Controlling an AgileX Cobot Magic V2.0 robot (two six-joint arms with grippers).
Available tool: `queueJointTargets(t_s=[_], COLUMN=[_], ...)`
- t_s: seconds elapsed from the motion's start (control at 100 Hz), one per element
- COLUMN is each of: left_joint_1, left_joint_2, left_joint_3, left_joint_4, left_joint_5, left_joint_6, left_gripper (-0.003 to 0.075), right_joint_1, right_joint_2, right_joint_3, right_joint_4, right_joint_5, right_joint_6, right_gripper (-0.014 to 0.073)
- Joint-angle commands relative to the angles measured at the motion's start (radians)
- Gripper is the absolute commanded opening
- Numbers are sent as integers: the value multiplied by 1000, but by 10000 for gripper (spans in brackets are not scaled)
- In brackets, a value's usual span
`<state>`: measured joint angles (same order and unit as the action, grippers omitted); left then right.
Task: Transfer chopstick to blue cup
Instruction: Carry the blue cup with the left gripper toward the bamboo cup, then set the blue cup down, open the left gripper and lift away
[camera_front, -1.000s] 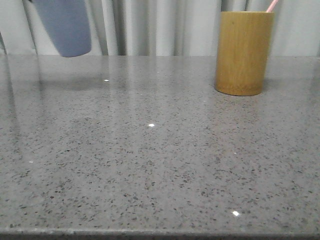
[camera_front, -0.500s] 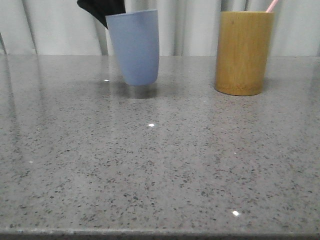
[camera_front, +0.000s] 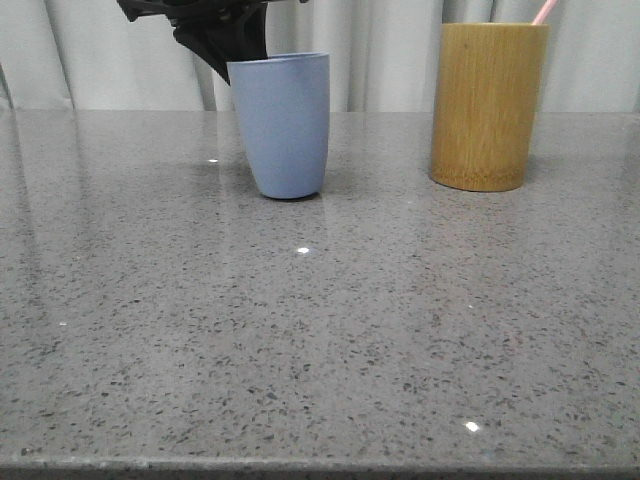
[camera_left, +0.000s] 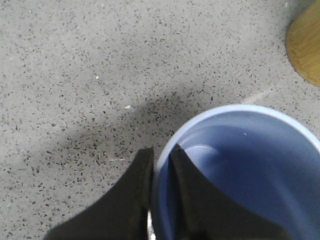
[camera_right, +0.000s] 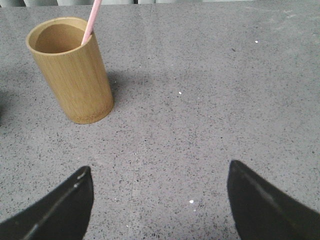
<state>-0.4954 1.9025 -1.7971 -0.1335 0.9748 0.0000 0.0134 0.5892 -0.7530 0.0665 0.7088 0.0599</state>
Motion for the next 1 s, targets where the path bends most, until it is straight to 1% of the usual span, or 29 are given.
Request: queueJointTargets(t_s=[0.0, 0.28, 0.35, 0.44, 0.49, 0.54, 0.59, 0.61, 0.68, 0.71, 0.77, 0.99], left_joint_1=[-12, -12, -12, -12, -12, -12, -12, -12, -12, -12, -12, -12], left_joint_2=[-37, -35, -35, -35, -35, -35, -35, -35, -40, -44, -52, -97], left_joint_3=[-33, -37, -37, -37, -37, -37, -37, -37, -39, -39, -39, -39], left_joint_4=[-8, -8, -14, -15, -16, -18, -18, -18, -22, -22, -22, -22], left_joint_5=[-25, -27, -25, -25, -25, -25, -25, -25, -25, -27, -29, -12], left_joint_6=[5, 12, 15, 17, 17, 17, 17, 17, 17, 17, 17, 17], left_gripper=[-19, -18, -1, 87, 162, 261, 339, 388, 489, 515, 541, 538], right_joint_1=[-4, -4, -4, -4, -4, -4, -4, -4, -4, -4, -4, -4], right_joint_2=[7, 7, 7, 7, 7, 7, 7, 7, 7, 7, 7, 7], right_joint_3=[-36, -36, -36, -36, -36, -36, -36, -36, -36, -36, -36, -36], right_joint_4=[2, 2, 2, 2, 2, 2, 2, 2, 2, 2, 2, 2], right_joint_5=[-79, -79, -79, -79, -79, -79, -79, -79, -79, -79, -79, -79], right_joint_6=[0, 0, 0, 0, 0, 0, 0, 0, 0, 0, 0, 0], right_gripper=[559, 559, 559, 559, 559, 559, 559, 559, 559, 559, 559, 559])
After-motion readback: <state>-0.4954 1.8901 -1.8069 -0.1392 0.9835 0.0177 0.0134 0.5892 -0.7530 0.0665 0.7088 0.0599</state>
